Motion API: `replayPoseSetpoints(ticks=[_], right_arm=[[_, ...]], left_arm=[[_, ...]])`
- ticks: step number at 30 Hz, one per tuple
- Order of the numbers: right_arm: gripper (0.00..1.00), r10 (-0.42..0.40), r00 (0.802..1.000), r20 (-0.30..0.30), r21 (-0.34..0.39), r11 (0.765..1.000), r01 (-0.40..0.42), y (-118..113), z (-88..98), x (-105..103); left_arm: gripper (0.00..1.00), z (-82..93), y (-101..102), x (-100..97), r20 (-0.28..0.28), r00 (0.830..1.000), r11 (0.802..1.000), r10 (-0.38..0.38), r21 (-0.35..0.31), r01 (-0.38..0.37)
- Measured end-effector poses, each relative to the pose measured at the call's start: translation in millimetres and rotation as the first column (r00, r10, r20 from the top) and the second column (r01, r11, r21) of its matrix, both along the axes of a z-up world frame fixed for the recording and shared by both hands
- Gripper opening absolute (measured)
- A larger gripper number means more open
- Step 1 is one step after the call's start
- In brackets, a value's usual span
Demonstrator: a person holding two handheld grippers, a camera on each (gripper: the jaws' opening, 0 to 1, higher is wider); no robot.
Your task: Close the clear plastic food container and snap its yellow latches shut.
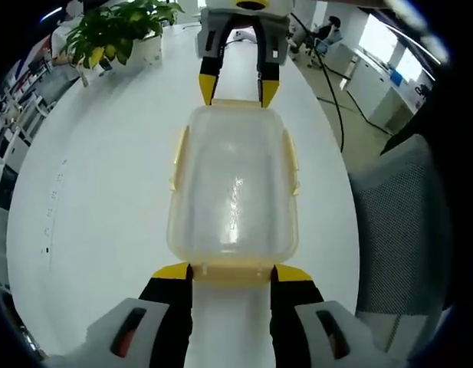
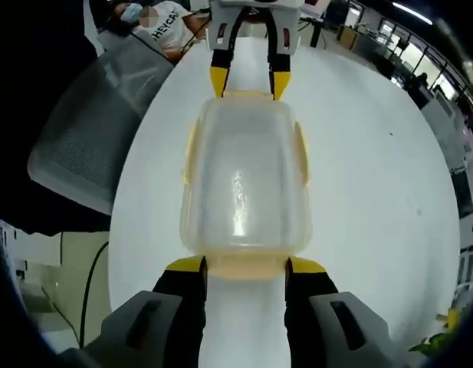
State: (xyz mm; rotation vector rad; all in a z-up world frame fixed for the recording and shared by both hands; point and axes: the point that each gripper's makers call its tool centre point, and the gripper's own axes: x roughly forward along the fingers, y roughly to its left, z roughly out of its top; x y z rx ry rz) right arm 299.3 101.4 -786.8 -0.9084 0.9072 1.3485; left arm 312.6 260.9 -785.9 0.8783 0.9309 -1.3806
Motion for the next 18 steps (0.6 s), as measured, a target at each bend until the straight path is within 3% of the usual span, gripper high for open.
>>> replayPoseSetpoints(ticks=[4, 14, 18], right_arm=[[0.37, -0.001, 1.000, 0.008, -0.002, 1.000, 0.001, -0.2, -2.9, -1.5], [0.37, -0.008, 1.000, -0.015, 0.052, 0.999, 0.009, -1.3, -5.6, -1.0], [0.37, -0.006, 1.000, -0.012, 0.035, 0.999, 0.006, -0.5, -5.4, -2.3]], left_arm=[[0.34, -2.0, -0.8, -1.8, 0.026, 0.999, 1.000, -0.023, 0.020, 0.023], [0.35, -5.3, -1.8, -1.1, 0.016, 1.000, 1.000, -0.016, 0.003, 0.016], [0.35, -6.6, -2.1, -2.1, 0.033, 0.999, 1.000, -0.023, 0.021, 0.023]])
